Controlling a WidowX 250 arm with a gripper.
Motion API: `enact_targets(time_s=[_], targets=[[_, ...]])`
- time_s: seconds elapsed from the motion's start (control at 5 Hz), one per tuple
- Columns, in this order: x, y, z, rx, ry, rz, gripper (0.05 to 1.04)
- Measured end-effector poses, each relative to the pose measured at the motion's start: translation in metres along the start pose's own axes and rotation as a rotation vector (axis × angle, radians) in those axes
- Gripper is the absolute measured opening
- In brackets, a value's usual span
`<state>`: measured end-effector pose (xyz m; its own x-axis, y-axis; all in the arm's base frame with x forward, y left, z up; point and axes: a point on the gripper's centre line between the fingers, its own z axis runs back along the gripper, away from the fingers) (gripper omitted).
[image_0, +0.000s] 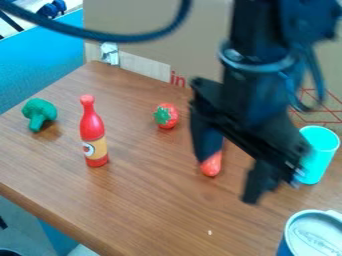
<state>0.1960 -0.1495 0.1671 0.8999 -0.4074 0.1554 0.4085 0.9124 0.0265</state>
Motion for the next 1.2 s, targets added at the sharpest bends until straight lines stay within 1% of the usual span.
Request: enact_targets(time_s=[0.2, 0.4, 0.6, 0.8, 1.0, 1.2], targets=[[0.015, -0.025, -0.015, -0.06, -0.03, 0.005, 1.001], [0.031, -0.044, -0.02, -0.083, -0.069, 0.008, 1.001], [0.042, -0.06, -0.024, -0.088, -0.112, 0.022, 1.001], [0.054, -0.074, -0.028, -0.092, -0.138, 0.019, 1.001], [0.054, -0.077, -0.039, -0.089, -0.108, 0.028, 1.001], [0.054, -0.073, -0.054, -0.096, -0.056, 0.063, 1.001]])
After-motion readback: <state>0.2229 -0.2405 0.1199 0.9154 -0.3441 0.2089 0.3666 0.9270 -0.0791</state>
